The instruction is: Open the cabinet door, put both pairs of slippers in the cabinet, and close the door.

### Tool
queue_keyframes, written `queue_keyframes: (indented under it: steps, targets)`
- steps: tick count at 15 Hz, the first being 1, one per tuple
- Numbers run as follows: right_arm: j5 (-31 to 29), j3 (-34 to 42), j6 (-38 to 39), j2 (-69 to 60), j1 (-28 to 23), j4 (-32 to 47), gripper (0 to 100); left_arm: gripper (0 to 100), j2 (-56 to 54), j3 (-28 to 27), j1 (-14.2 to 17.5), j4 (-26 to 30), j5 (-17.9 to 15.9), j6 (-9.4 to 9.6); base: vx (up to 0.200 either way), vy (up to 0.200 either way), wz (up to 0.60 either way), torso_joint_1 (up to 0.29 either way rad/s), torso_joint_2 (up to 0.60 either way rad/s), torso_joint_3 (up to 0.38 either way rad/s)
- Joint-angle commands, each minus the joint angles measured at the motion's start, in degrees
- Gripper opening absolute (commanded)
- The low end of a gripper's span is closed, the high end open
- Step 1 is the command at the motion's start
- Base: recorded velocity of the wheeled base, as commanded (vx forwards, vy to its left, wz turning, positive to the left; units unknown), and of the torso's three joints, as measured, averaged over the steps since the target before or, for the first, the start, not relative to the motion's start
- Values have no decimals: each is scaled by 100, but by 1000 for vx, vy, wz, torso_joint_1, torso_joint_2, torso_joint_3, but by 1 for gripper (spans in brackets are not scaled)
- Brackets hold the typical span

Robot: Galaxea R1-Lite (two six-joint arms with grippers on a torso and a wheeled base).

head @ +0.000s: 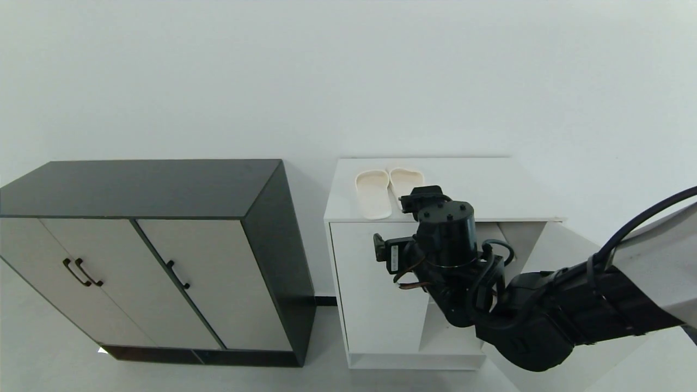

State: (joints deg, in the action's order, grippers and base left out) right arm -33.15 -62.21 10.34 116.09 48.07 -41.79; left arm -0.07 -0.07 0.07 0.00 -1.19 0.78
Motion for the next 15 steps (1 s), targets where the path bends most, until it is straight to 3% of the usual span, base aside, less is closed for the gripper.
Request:
queue_keyframes:
  steps: [1, 11, 15]
  targets:
    - [1, 16, 3, 19, -52, -5, 100, 0, 7, -1, 1, 0, 5, 1, 200, 0, 0, 7, 2, 2]
    - [63, 121, 12, 80, -192, -40, 100, 0, 7, -1, 1, 0, 5, 1, 200, 0, 0, 3, 3, 1]
    - [89, 218, -252, 353, -192, -506, 100, 0, 7, -1, 1, -9, 5, 1, 200, 0, 0, 5, 5, 4]
